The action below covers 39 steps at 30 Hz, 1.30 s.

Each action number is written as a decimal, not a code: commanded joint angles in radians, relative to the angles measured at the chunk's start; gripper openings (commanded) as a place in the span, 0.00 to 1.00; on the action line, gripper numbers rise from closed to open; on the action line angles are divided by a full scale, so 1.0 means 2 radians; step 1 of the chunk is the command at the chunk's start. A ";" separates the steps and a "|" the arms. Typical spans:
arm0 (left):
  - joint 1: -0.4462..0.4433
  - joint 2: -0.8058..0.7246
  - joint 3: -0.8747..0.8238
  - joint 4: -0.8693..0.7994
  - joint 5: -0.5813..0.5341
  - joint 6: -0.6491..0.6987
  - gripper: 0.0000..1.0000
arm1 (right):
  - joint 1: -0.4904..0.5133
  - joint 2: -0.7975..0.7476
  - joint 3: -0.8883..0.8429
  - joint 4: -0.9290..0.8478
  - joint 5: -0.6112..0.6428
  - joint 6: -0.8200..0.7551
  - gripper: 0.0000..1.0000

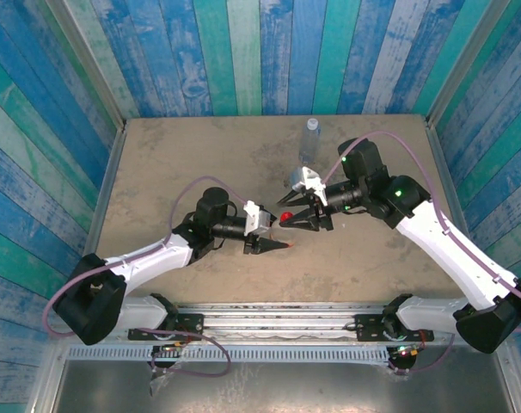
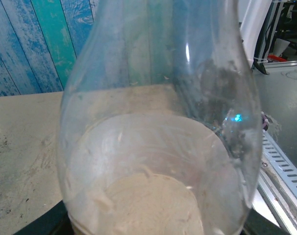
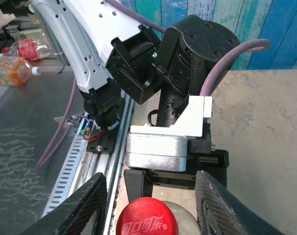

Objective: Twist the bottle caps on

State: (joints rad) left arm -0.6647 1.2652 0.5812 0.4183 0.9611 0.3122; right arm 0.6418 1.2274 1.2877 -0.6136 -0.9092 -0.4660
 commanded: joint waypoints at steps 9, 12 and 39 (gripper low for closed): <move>0.001 -0.028 0.009 0.019 0.008 -0.017 0.53 | 0.000 -0.005 -0.014 -0.006 -0.007 -0.028 0.49; 0.000 -0.027 0.009 0.017 0.007 -0.018 0.53 | -0.001 -0.003 -0.015 -0.010 -0.013 -0.034 0.49; 0.001 0.009 -0.003 0.139 -0.325 -0.093 0.52 | 0.071 -0.056 -0.124 0.157 0.454 0.355 0.07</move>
State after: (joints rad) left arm -0.6785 1.2667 0.5480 0.5728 0.4931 0.1886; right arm 0.7414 1.1141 1.0729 -0.2218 -0.3122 0.0185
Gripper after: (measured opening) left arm 0.524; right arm 0.320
